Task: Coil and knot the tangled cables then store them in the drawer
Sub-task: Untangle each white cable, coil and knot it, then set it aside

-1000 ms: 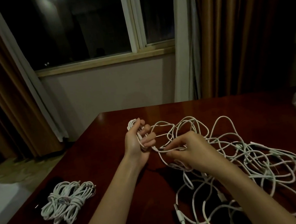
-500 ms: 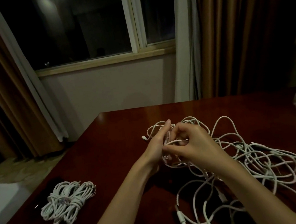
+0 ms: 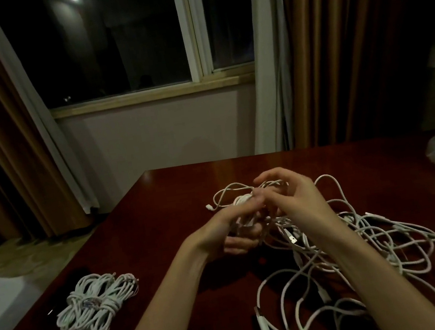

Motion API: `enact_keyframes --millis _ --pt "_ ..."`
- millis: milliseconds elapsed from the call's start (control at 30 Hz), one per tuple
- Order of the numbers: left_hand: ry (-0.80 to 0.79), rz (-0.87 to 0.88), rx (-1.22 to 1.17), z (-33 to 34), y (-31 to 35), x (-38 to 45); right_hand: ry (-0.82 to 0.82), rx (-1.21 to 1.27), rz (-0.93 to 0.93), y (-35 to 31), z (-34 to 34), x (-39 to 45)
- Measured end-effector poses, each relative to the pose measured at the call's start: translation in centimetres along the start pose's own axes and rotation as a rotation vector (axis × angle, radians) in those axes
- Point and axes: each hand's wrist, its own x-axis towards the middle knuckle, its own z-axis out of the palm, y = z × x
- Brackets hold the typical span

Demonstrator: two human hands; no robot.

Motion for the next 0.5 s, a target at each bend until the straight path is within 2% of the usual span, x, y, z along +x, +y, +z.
enact_keyframes --millis 133,267,500 --pt "-0.067 -0.08 0.039 -0.3 -0.3 0.1 0.059 -0.04 0.023 0.2 0.2 0.2" --pt "-0.077 -0.118 -0.038 -1.0 -0.5 0.2 0.086 -0.045 0.038 0.2 0.2 0.4" --pt "-0.091 -0.024 -0.192 -1.6 -0.6 0.2 0.083 -0.126 -0.007 0.4 -0.1 0.5"
